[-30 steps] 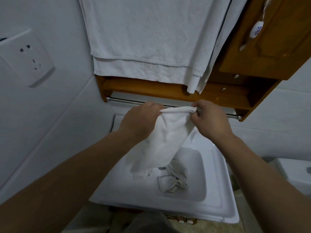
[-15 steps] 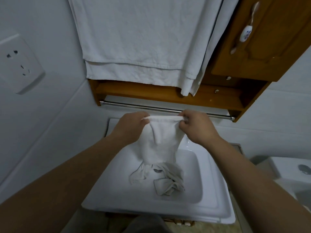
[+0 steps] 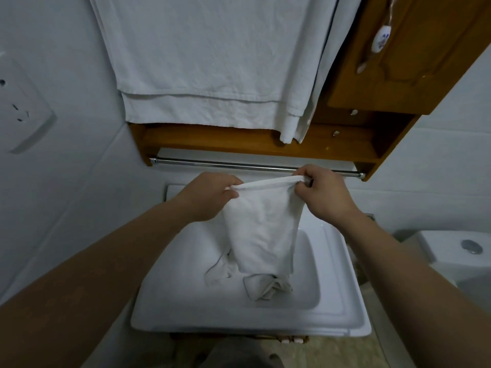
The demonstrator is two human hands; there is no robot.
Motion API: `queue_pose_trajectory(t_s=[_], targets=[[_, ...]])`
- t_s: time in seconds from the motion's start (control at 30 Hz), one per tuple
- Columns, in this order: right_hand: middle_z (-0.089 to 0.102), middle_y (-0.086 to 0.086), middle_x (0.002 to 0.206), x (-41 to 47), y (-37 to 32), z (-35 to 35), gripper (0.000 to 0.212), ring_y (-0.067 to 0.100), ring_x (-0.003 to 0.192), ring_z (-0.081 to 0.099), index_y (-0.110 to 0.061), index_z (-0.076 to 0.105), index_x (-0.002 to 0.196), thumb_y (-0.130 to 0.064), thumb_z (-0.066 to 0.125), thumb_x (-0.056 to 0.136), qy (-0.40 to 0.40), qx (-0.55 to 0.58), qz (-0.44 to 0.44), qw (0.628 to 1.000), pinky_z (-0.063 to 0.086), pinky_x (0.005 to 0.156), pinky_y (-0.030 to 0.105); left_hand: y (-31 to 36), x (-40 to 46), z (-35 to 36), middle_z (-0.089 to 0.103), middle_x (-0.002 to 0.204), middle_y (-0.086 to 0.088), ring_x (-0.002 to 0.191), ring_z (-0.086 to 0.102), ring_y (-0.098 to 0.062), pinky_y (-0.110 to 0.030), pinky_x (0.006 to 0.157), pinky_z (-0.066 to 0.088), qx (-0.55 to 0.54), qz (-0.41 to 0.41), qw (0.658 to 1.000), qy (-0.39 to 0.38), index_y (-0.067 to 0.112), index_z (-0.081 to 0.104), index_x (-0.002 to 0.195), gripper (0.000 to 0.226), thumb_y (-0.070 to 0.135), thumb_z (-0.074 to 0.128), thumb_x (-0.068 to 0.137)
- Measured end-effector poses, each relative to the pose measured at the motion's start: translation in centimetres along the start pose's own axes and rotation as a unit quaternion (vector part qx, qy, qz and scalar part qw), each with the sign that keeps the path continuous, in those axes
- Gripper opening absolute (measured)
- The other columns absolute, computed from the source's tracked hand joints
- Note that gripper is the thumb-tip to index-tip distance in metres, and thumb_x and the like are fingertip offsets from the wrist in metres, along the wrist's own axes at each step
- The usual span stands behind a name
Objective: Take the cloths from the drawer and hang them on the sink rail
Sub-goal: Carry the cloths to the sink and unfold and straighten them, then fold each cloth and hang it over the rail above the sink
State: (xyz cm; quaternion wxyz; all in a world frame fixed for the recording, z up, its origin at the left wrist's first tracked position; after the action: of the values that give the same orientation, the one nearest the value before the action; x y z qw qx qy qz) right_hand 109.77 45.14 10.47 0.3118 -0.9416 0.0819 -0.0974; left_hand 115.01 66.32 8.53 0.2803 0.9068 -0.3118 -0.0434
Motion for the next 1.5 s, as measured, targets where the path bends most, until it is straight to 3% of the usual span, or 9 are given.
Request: queue_pose_trajectory(t_s=[0.13,0.23,0.47,0.6,0.9,1.03,1.13,1.33,1.5], targets=[[0.059,-0.015,0.076,-0.7,-0.4,-0.5,0.016,0.005,0.062,0.055,-0.026,0.066,0.101,-0.017,0.057,0.091,0.012,-0.025,-0.014,1.000,0.036,0.052,0.021,0.2,0.4,-0.7,0.069,0.102,-0.003,0.092,0.059,-0.021,-0.031,0.079,0.045,0.012,-0.005,1.000,0.012,0.018,0.067,0.109,0.018,0.023,0.054,0.098],[0.062,-0.011,0.089,-1.6,-1.0,-2.0,0.020,0.002,0.069,0.052,-0.022,0.069,0.108,-0.018,0.057,0.092,0.086,-0.050,-0.035,0.994,0.037,0.059,0.017,1.5,0.7,0.3,0.066,0.091,-0.007,0.079,0.057,-0.023,-0.036,0.068,0.046,0.092,0.029,0.995,-0.015,0.019,0.059,0.105,0.014,0.027,0.047,0.101],[0.065,-0.008,0.092,-3.2,3.7,-3.0,0.021,0.002,0.072,0.055,-0.027,0.069,0.104,-0.017,0.055,0.090,0.080,-0.026,0.079,0.993,0.036,0.059,0.011,5.8,2.5,0.3,0.065,0.093,-0.006,0.079,0.058,-0.024,-0.033,0.063,0.039,0.166,0.135,0.975,0.062,0.019,0.058,0.112,0.017,0.016,0.048,0.098],[0.068,-0.007,0.103,-4.0,5.0,-5.1,0.024,0.006,0.078,0.058,-0.025,0.069,0.114,-0.021,0.055,0.095,0.140,-0.041,0.095,0.985,0.046,0.072,0.021,7.7,3.3,1.4,0.066,0.093,-0.004,0.079,0.058,-0.023,-0.028,0.063,0.030,0.151,0.145,0.974,0.081,0.021,0.062,0.115,0.026,0.008,0.051,0.095],[0.062,-0.022,0.095,-6.5,10.2,-7.3,0.018,0.010,0.088,0.063,-0.039,0.066,0.106,-0.027,0.056,0.098,0.195,0.082,0.164,0.964,0.060,0.085,0.045,10.7,4.4,4.2,0.067,0.093,0.000,0.078,0.062,-0.024,-0.041,0.065,0.057,0.096,0.073,0.991,0.056,0.026,0.063,0.111,0.025,0.011,0.052,0.094],[0.058,-0.028,0.091,-7.3,11.4,-8.4,0.026,0.002,0.081,0.062,-0.046,0.056,0.113,-0.027,0.060,0.095,0.219,0.115,0.151,0.957,0.060,0.078,0.036,12.2,4.7,4.8,0.068,0.088,-0.002,0.076,0.062,-0.023,-0.036,0.066,0.054,0.137,0.073,0.984,0.085,0.023,0.066,0.104,0.021,0.009,0.059,0.089],[0.056,-0.030,0.088,-7.3,11.9,-8.3,0.027,0.001,0.076,0.061,-0.046,0.053,0.109,-0.025,0.061,0.095,0.213,0.119,0.142,0.959,0.060,0.072,0.034,12.5,4.6,5.5,0.068,0.084,0.000,0.077,0.060,-0.021,-0.028,0.065,0.040,0.141,0.064,0.984,0.092,0.020,0.067,0.093,0.017,0.011,0.053,0.091],[0.060,-0.016,0.092,-6.3,13.6,-8.3,0.013,-0.001,0.078,0.056,-0.034,0.057,0.105,-0.024,0.059,0.098,0.201,0.126,0.134,0.962,0.051,0.079,0.025,12.8,5.2,6.6,0.068,0.086,-0.003,0.077,0.060,-0.020,-0.027,0.066,0.041,0.165,0.022,0.983,0.077,0.018,0.068,0.092,0.020,0.010,0.050,0.093],[0.056,-0.013,0.103,-3.9,14.5,-9.3,0.014,0.009,0.087,0.060,-0.029,0.063,0.109,-0.024,0.060,0.097,0.231,0.113,0.117,0.959,0.046,0.079,0.021,13.7,6.4,7.2,0.067,0.087,-0.002,0.077,0.057,-0.018,-0.028,0.068,0.045,0.193,0.013,0.980,0.055,0.020,0.065,0.093,0.015,0.013,0.052,0.094]])
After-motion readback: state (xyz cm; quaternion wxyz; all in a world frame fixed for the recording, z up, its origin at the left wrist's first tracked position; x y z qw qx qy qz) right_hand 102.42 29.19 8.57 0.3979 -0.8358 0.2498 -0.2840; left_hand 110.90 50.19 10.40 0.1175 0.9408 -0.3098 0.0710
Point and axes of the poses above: each hand's wrist, its own x-axis towards the middle knuckle, its own z-axis out of the palm, y = z × x, the point moved 10 cm from there along x, towards the middle knuckle
